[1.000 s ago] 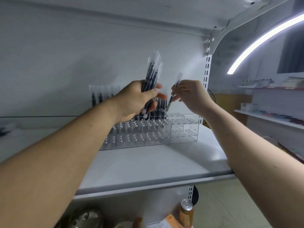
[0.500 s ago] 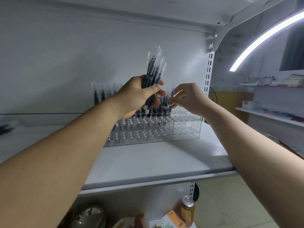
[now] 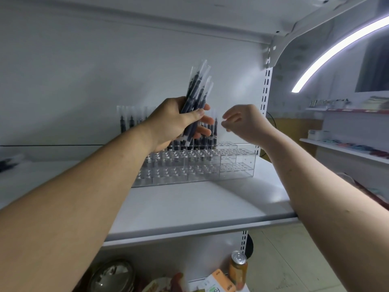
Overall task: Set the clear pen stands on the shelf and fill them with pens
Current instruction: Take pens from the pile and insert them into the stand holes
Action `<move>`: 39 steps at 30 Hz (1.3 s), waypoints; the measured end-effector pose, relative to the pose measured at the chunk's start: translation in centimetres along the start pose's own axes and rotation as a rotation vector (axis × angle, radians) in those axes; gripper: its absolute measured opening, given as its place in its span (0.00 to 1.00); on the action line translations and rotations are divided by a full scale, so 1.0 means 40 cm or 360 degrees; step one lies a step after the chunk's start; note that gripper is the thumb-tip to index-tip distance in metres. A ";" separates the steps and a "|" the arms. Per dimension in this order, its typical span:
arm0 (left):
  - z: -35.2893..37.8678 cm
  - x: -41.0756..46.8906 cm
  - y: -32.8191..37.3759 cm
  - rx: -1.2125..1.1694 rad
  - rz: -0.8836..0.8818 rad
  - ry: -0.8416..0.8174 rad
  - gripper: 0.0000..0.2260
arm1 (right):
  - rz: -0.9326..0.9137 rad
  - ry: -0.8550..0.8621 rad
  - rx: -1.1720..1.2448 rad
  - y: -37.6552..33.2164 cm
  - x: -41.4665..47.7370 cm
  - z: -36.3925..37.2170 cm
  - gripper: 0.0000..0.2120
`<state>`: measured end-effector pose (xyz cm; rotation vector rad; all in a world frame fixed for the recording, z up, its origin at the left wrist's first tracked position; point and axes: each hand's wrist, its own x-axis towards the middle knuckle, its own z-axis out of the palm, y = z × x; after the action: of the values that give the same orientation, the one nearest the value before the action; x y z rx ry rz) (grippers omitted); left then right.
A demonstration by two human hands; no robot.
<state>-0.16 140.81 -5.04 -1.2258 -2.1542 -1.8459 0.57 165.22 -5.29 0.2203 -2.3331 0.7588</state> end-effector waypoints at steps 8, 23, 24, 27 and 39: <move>0.006 0.006 0.000 0.0004 -0.0057 -0.0039 0.12 | -0.0119 -0.0112 0.1024 -0.069 -0.017 -0.015 0.11; 0.009 0.001 0.003 -0.0055 -0.0131 -0.0081 0.11 | 0.0051 0.0111 0.1341 -0.080 -0.006 -0.014 0.07; 0.008 0.000 0.002 -0.0058 -0.0138 -0.0072 0.11 | 0.0068 0.0208 0.1366 -0.077 -0.002 -0.021 0.07; 0.005 0.000 0.001 0.0005 -0.0134 -0.0037 0.10 | 0.0045 0.0473 0.1182 -0.061 0.006 -0.033 0.07; -0.006 0.012 -0.009 0.0070 -0.0148 0.0098 0.09 | -0.0110 0.0185 0.0235 -0.045 -0.009 -0.008 0.08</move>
<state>-0.80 140.87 -5.01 -1.0636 -2.2418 -1.8341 1.64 163.92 -4.50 0.3115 -2.1513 0.8864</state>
